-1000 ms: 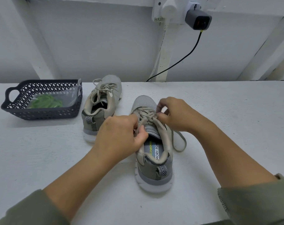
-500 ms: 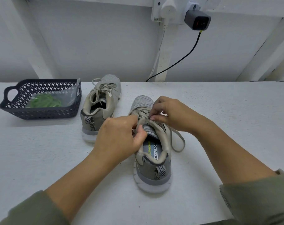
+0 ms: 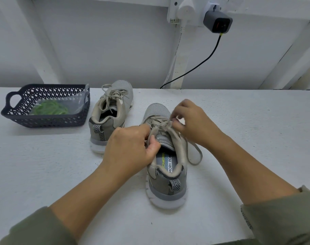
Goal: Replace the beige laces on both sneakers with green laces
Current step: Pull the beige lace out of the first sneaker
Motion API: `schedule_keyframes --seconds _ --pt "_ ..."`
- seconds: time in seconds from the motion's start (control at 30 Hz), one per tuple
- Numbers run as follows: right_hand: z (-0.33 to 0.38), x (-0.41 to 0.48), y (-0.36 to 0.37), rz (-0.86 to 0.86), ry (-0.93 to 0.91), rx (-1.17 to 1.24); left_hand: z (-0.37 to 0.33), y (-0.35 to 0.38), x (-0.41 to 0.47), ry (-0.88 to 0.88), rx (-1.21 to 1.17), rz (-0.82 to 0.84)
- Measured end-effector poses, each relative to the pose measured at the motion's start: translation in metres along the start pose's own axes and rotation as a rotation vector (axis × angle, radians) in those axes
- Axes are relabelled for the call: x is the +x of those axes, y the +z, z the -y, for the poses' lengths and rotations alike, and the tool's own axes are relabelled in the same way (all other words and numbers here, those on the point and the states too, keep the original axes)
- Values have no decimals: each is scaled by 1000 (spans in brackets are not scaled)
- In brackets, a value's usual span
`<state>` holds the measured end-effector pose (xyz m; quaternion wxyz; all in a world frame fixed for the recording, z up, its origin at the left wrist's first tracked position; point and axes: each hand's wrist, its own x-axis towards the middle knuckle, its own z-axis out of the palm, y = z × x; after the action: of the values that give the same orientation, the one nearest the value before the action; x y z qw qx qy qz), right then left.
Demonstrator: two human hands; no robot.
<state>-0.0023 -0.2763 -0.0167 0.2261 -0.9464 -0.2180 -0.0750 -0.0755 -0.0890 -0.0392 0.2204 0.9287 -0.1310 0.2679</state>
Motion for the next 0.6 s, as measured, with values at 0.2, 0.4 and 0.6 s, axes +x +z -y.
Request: schedule_keyframes --seconds 0.2,0.4,0.6 --pt "6 1 -4 96 160 -34 -3 0 0 -13 -2 -4" --pt "14 4 -13 236 -136 -105 -7 0 -2 -19 8 -20" --pt "-11 -1 -5 62 80 -244 -5 0 -5 34 -91 -55"
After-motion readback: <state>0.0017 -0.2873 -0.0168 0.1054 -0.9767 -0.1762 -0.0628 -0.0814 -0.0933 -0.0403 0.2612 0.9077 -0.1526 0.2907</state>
